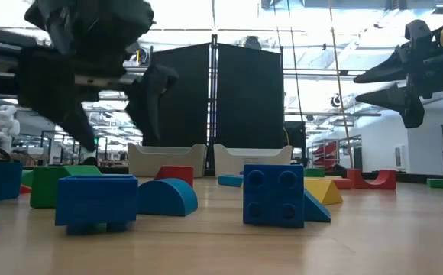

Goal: Sort blocks by size
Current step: Put the blue half-circle block into the gray bin

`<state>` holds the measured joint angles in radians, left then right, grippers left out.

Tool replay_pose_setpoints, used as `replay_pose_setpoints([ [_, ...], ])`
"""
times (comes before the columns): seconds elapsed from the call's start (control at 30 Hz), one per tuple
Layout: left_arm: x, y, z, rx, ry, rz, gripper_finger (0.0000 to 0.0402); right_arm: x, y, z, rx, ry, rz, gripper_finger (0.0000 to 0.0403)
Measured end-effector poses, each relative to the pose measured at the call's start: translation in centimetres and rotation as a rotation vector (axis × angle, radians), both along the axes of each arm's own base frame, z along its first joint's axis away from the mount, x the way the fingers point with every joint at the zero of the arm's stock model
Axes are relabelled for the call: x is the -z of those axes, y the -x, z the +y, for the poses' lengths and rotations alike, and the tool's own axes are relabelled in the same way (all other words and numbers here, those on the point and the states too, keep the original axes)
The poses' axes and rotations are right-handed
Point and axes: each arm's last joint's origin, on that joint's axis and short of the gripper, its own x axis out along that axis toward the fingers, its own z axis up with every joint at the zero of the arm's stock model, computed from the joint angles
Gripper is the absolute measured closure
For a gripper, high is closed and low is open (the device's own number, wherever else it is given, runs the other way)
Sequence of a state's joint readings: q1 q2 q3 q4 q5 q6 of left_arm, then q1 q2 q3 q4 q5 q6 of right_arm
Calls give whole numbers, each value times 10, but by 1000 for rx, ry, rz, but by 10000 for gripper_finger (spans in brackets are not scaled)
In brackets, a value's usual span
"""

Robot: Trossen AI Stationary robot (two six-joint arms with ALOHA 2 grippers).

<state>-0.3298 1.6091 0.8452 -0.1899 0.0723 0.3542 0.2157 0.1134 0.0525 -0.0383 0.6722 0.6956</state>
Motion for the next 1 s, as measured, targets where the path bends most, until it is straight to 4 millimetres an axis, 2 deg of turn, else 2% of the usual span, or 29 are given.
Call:
replay_pose_setpoints([
  [0.23, 1, -4, -2, 32, -4, -41, 98, 1, 0, 0, -1, 1, 6, 209],
  [0.47, 19, -8, -5, 68, 10, 7, 98, 1, -1, 1, -26, -4, 8, 209],
  [1.0, 20, -7, -8, 110, 51, 30, 98, 1, -1, 1, -26, -9, 6, 209],
])
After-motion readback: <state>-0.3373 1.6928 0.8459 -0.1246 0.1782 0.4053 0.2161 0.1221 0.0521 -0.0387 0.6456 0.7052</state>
